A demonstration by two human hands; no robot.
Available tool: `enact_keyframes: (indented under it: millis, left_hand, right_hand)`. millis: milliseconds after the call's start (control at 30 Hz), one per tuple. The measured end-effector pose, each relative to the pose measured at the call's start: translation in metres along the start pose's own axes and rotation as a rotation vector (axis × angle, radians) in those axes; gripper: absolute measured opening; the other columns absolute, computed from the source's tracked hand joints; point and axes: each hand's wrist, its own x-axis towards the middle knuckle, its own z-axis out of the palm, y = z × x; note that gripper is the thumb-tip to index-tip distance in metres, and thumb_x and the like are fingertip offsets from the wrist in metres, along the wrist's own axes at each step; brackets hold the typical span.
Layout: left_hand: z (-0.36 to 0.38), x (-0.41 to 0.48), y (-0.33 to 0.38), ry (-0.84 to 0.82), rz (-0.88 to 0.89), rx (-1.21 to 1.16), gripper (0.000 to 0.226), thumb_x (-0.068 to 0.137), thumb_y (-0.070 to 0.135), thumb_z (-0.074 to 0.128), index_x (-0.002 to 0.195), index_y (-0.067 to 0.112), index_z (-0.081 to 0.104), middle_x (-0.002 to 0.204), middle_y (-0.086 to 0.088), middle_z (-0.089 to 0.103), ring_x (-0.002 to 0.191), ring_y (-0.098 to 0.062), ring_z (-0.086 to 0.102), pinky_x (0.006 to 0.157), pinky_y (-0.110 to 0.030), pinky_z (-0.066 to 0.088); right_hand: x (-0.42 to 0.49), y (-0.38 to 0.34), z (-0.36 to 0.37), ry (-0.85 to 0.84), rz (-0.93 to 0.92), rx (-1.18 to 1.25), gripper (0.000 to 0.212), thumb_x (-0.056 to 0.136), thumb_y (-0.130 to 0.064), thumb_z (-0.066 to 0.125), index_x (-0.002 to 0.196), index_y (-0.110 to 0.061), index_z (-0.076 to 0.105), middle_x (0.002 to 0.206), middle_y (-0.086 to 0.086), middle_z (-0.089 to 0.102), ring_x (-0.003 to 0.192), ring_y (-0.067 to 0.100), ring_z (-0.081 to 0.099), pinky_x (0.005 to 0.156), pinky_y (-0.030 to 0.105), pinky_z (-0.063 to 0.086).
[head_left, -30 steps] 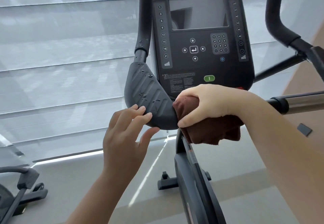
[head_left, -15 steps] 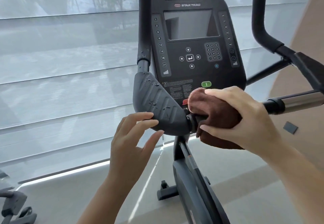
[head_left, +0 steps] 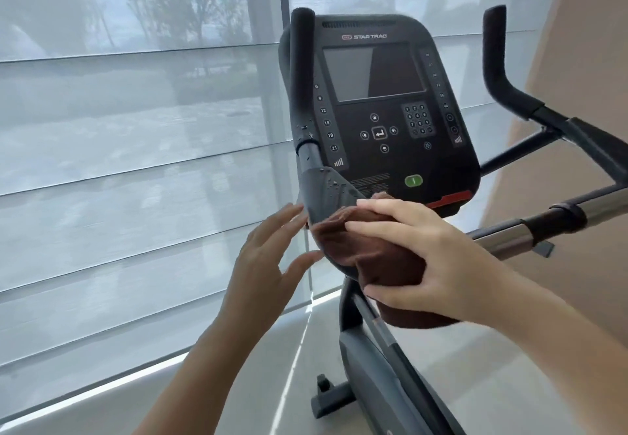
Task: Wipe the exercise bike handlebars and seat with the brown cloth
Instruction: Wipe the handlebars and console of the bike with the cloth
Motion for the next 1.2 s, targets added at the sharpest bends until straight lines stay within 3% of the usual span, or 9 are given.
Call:
enact_keyframes:
  millis: [100, 267, 533, 733, 800, 867, 967, 1067, 1200]
  left_hand:
    - [-0.001, 0.008, -0.010, -0.026, 0.029, -0.060, 0.049, 0.075, 0.030, 0.060, 0.118, 0.007, 0.058, 0.126, -0.005, 0.055, 0.119, -0.019, 0.048, 0.094, -0.045, 0.045]
    - [-0.002, 0.006, -0.024, 0.018, 0.061, -0.092, 0.050, 0.077, 0.037, 0.065, 0.123, 0.027, 0.048, 0.126, 0.014, 0.047, 0.120, -0.001, 0.040, 0.095, -0.033, 0.038]
    - [-0.008, 0.003, -0.031, 0.035, -0.057, -0.155, 0.048, 0.073, 0.038, 0.061, 0.117, 0.017, 0.059, 0.125, 0.004, 0.057, 0.120, -0.013, 0.047, 0.096, -0.041, 0.043]
    - [-0.019, 0.009, -0.031, 0.031, -0.060, -0.131, 0.048, 0.073, 0.039, 0.060, 0.115, 0.016, 0.061, 0.124, 0.003, 0.057, 0.118, -0.015, 0.049, 0.094, -0.042, 0.044]
    - [-0.021, 0.011, -0.031, 0.039, -0.062, -0.108, 0.048, 0.073, 0.038, 0.060, 0.114, 0.014, 0.062, 0.123, 0.001, 0.057, 0.117, -0.017, 0.050, 0.093, -0.043, 0.044]
    - [-0.022, 0.012, -0.032, 0.043, -0.054, -0.103, 0.048, 0.074, 0.038, 0.060, 0.114, 0.012, 0.062, 0.123, 0.000, 0.058, 0.116, -0.018, 0.050, 0.092, -0.042, 0.044]
    - [-0.021, 0.012, -0.032, 0.046, -0.034, -0.110, 0.045, 0.077, 0.040, 0.066, 0.113, 0.014, 0.062, 0.122, 0.002, 0.057, 0.115, -0.016, 0.051, 0.092, -0.039, 0.044]
    - [-0.017, 0.011, -0.031, 0.056, -0.007, -0.123, 0.042, 0.076, 0.036, 0.062, 0.114, 0.019, 0.060, 0.121, 0.008, 0.055, 0.114, -0.012, 0.051, 0.091, -0.036, 0.043]
    - [-0.014, 0.009, -0.031, 0.061, -0.005, -0.143, 0.041, 0.076, 0.035, 0.061, 0.114, 0.019, 0.060, 0.121, 0.009, 0.054, 0.114, -0.013, 0.051, 0.091, -0.039, 0.045]
  right_hand:
    - [0.001, -0.001, 0.008, 0.120, 0.020, 0.000, 0.055, 0.070, -0.044, 0.067, 0.123, -0.042, 0.050, 0.137, -0.011, 0.044, 0.131, 0.004, 0.031, 0.110, 0.024, 0.023]
    - [0.070, -0.006, 0.000, 0.055, 0.162, 0.085, 0.048, 0.076, -0.037, 0.069, 0.122, -0.040, 0.053, 0.137, -0.009, 0.045, 0.124, 0.005, 0.041, 0.109, 0.032, 0.028]
    - [0.024, -0.011, 0.000, -0.042, 0.149, 0.023, 0.056, 0.070, -0.038, 0.062, 0.121, -0.054, 0.045, 0.140, -0.024, 0.037, 0.131, -0.007, 0.027, 0.108, 0.021, 0.022]
    - [0.066, -0.017, -0.014, 0.166, 0.143, 0.042, 0.055, 0.075, -0.010, 0.067, 0.125, -0.029, 0.053, 0.134, -0.006, 0.051, 0.124, -0.001, 0.042, 0.108, 0.018, 0.028]
    - [0.080, -0.016, -0.015, -0.002, 0.198, -0.011, 0.058, 0.078, -0.024, 0.067, 0.129, -0.039, 0.045, 0.145, -0.009, 0.037, 0.131, 0.006, 0.033, 0.110, 0.026, 0.024]
    - [0.084, -0.014, -0.014, -0.219, 0.312, -0.005, 0.061, 0.073, -0.056, 0.063, 0.128, -0.053, 0.037, 0.150, -0.017, 0.022, 0.134, 0.007, 0.024, 0.105, 0.028, 0.021]
    - [0.087, -0.015, -0.002, -0.010, 0.379, 0.032, 0.065, 0.063, -0.076, 0.048, 0.123, -0.050, 0.046, 0.147, -0.011, 0.031, 0.133, 0.011, 0.028, 0.099, 0.027, 0.021]
    - [0.102, -0.023, 0.018, 0.176, 0.327, -0.133, 0.042, 0.080, -0.049, 0.058, 0.121, -0.039, 0.055, 0.140, -0.001, 0.042, 0.126, 0.016, 0.039, 0.100, 0.029, 0.029]
    - [0.102, -0.024, 0.020, 0.143, 0.286, -0.198, 0.036, 0.084, -0.028, 0.059, 0.120, -0.035, 0.057, 0.130, -0.003, 0.048, 0.115, 0.015, 0.047, 0.099, 0.026, 0.034]
